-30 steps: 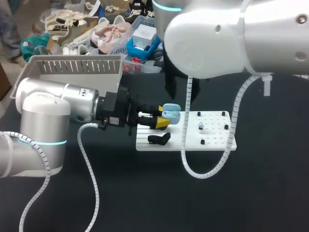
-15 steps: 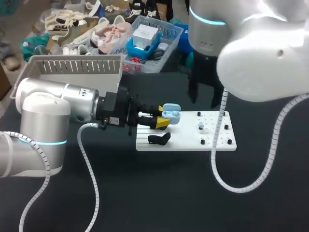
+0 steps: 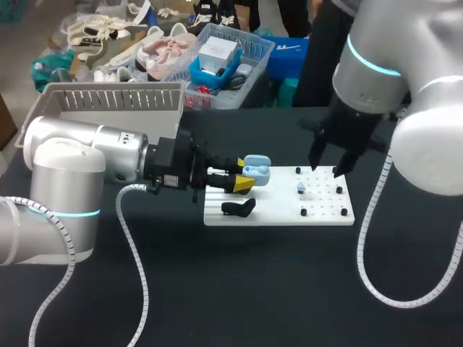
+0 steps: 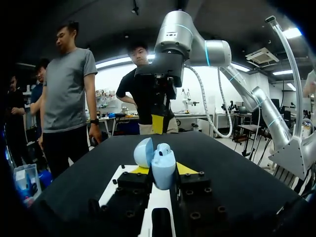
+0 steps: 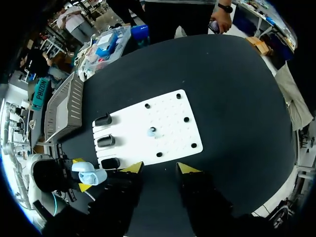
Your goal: Pick up each earbud case from the left stands, insert the matching earbuds, close the lid, and place the case in the box.
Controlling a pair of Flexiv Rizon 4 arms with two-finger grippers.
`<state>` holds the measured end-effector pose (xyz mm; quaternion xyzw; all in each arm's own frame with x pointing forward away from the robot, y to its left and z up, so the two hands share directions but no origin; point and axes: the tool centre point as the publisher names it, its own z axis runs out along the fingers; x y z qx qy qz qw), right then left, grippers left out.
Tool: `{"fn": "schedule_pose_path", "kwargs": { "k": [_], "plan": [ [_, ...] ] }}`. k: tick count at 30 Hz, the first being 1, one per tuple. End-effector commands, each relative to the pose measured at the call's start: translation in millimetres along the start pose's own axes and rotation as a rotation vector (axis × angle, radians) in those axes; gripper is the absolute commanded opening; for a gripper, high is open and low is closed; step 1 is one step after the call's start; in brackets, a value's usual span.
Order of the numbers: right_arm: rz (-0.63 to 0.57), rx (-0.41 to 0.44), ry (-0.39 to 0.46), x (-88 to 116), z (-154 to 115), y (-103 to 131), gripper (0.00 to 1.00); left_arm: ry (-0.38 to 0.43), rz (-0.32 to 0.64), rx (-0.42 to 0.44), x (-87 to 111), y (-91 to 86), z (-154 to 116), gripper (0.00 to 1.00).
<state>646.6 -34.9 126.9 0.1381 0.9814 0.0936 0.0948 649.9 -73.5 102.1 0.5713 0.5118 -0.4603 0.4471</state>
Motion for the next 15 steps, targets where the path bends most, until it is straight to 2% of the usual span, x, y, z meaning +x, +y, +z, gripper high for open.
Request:
{"fn": "schedule_pose_path", "kwargs": {
  "k": [1, 8, 15],
  "plan": [
    [-0.03, -0.135, 0.0, -1, 13, -4, 0.42, 0.0, 0.001, -0.005, 0.0, -0.9, 0, 0.0],
    [-0.083, -0.117, 0.015, -5, 35, 4, 0.45, 0.0, 0.001, -0.005, 0.0, -0.9, 0, 0.0],
    [-0.054, -0.075, 0.015, -12, 58, 16, 0.45, 0.0, 0.001, -0.005, 0.0, -0.9, 0, 0.0]
  ]
}}
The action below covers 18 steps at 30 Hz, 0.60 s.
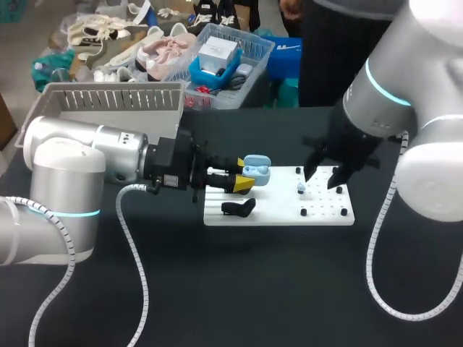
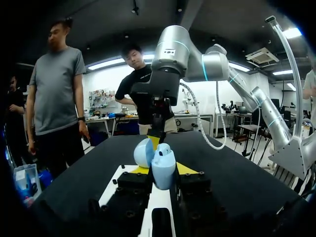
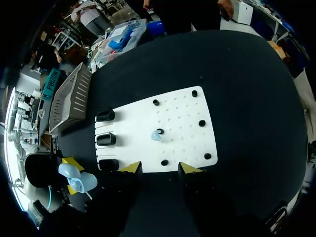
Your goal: Pick up each earbud case from the left stands, insert the matching earbuds, close the lid, and place the case in the box.
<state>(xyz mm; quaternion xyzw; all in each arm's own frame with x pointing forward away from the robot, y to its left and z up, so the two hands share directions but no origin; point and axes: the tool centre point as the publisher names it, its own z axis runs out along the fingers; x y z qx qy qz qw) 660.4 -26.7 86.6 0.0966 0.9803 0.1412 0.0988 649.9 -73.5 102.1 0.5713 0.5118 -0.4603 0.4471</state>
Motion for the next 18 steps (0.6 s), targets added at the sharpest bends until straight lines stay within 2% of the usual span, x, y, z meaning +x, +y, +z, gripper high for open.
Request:
{"fn": "schedule_pose_path", "kwargs": {
  "k": [1, 18],
  "plan": [
    [0.023, 0.036, 0.002, -10, 19, 12, 0.45, 0.0, 0.001, -0.005, 0.0, -0.9, 0, 0.0],
    [0.066, 0.094, 0.029, -20, 55, 14, 0.48, 0.0, 0.001, -0.005, 0.0, -0.9, 0, 0.0]
  ]
}}
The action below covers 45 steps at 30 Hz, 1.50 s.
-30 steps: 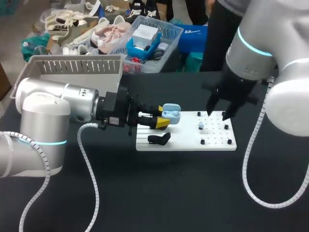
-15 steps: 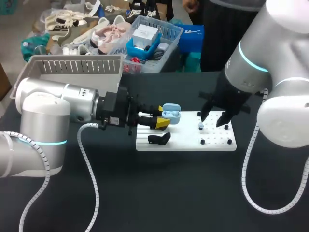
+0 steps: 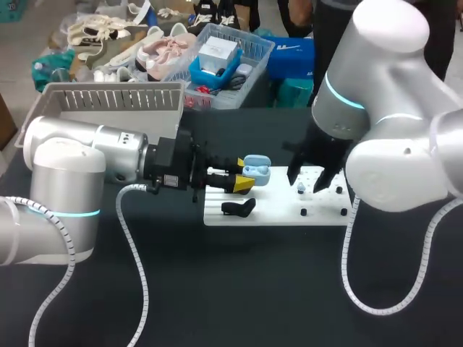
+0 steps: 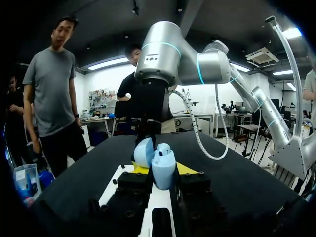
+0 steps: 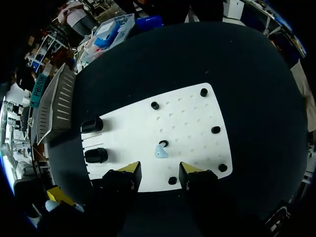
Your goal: Pick up each earbud case from the left stands, insert the matching earbuds, close the lid, and place the case in the box.
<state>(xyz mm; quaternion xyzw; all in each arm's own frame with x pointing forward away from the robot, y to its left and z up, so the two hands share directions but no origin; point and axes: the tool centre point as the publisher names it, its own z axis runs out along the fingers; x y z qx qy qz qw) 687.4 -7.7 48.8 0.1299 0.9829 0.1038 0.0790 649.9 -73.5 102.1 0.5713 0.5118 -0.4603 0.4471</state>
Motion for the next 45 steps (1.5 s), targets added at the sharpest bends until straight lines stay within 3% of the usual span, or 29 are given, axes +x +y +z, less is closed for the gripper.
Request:
{"fn": "schedule_pose_path", "kwargs": {
  "k": [1, 25, 45],
  "plan": [
    [0.004, 0.012, 0.007, -5, 10, 5, 0.47, 0.0, 0.001, -0.005, 0.0, -0.9, 0, 0.0],
    [0.143, 0.058, -0.006, -7, 22, 0, 0.38, 0.0, 0.001, -0.005, 0.0, -0.9, 0, 0.0],
    [0.155, 0.07, 0.002, -9, 26, 0, 0.28, 0.0, 0.001, -0.005, 0.0, -0.9, 0, 0.0]
  ]
}}
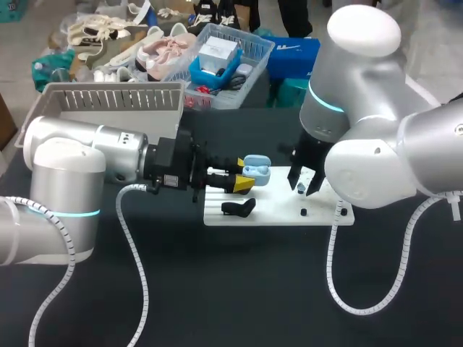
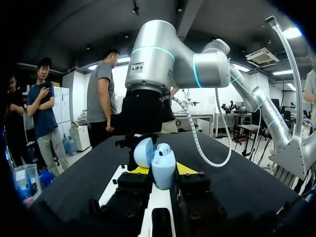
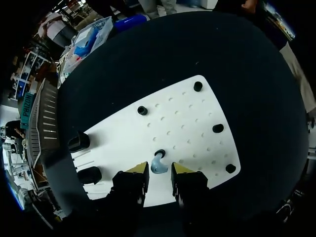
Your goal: Pick up each earbud case from the left stands, insert the matching earbuds, close the lid, and place the case in the box.
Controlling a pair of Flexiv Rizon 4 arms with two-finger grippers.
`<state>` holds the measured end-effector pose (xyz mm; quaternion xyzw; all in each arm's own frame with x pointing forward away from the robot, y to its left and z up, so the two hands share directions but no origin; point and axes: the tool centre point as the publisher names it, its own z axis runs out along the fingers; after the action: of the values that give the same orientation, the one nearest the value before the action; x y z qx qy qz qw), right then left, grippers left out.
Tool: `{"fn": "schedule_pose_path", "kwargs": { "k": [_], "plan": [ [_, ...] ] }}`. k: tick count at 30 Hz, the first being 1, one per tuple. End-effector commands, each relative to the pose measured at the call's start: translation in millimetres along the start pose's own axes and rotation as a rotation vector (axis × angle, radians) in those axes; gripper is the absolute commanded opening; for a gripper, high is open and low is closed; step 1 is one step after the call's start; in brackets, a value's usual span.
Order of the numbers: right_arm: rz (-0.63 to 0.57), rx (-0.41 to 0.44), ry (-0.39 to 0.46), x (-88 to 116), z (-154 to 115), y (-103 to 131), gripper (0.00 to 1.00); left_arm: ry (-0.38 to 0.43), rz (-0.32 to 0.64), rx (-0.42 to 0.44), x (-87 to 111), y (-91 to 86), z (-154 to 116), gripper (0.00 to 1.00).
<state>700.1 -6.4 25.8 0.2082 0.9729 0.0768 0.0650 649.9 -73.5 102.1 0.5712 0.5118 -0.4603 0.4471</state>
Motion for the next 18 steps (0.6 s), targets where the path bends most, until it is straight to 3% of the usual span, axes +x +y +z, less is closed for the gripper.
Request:
{"fn": "schedule_pose_path", "kwargs": {
  "k": [1, 11, 14, 17, 18],
  "plan": [
    [0.0, 0.002, 0.0, -0.7, 1.7, 1.1, 0.28, 0.0, 0.001, -0.005, 0.0, -0.9, 0.5, 0.0],
    [-0.007, 0.005, 0.003, -2.3, 3.4, 1.7, 0.21, 0.0, 0.001, -0.005, 0.0, -0.9, 0.5, 0.0],
    [-0.009, 0.005, 0.004, -2.7, 3.9, 1.9, 0.16, 0.0, 0.001, -0.005, 0.0, -0.9, 0.5, 0.0],
    [-0.009, 0.003, 0.005, -3.1, 4.1, 1.9, 0.0, 0.0, 0.001, -0.005, 0.0, -0.9, 0.5, 0.0],
    [-0.009, 0.003, 0.006, -3.1, 4.2, 1.8, 0.0, 0.0, 0.001, -0.005, 0.0, -0.9, 0.5, 0.0]
  ]
}}
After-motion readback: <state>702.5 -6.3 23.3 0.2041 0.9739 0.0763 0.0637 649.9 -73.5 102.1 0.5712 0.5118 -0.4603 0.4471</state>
